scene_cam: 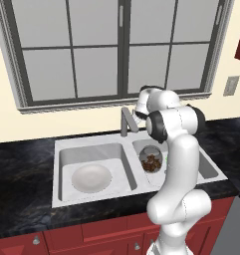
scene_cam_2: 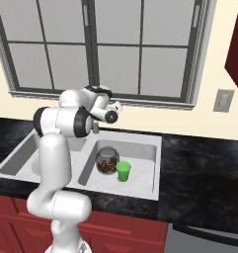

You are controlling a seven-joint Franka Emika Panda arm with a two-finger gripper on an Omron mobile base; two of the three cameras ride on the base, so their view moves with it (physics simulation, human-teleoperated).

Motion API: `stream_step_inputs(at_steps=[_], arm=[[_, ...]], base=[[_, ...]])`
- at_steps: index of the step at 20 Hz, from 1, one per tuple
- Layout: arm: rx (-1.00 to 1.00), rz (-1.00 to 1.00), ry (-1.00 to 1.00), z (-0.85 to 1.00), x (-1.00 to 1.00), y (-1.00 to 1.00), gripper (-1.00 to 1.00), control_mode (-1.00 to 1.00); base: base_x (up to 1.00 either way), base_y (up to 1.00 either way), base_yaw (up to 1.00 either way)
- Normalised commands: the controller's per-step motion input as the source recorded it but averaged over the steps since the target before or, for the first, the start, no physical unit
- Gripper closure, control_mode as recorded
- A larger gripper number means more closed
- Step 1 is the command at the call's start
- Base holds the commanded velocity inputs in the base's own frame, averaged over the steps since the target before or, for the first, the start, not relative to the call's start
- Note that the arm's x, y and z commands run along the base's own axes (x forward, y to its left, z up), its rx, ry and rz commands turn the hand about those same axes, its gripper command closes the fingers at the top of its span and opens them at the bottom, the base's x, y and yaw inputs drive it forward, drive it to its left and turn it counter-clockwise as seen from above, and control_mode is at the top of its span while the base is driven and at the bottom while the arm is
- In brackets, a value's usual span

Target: Pick the cup and jar and place them in the sink. Then turn on the water.

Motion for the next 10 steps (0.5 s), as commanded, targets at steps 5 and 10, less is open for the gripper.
stream_step_inputs(at_steps=[5, 10], arm=[[-0.07, -0.07, 0.00, -0.06, 0.00, -0.88, 1.00, -1.00], [-0.06, -0.08, 0.00, -0.07, 0.00, -0.98, 1.00, -1.00]], base=[[0.00, 0.00, 0.00], [0.00, 0.00, 0.00]])
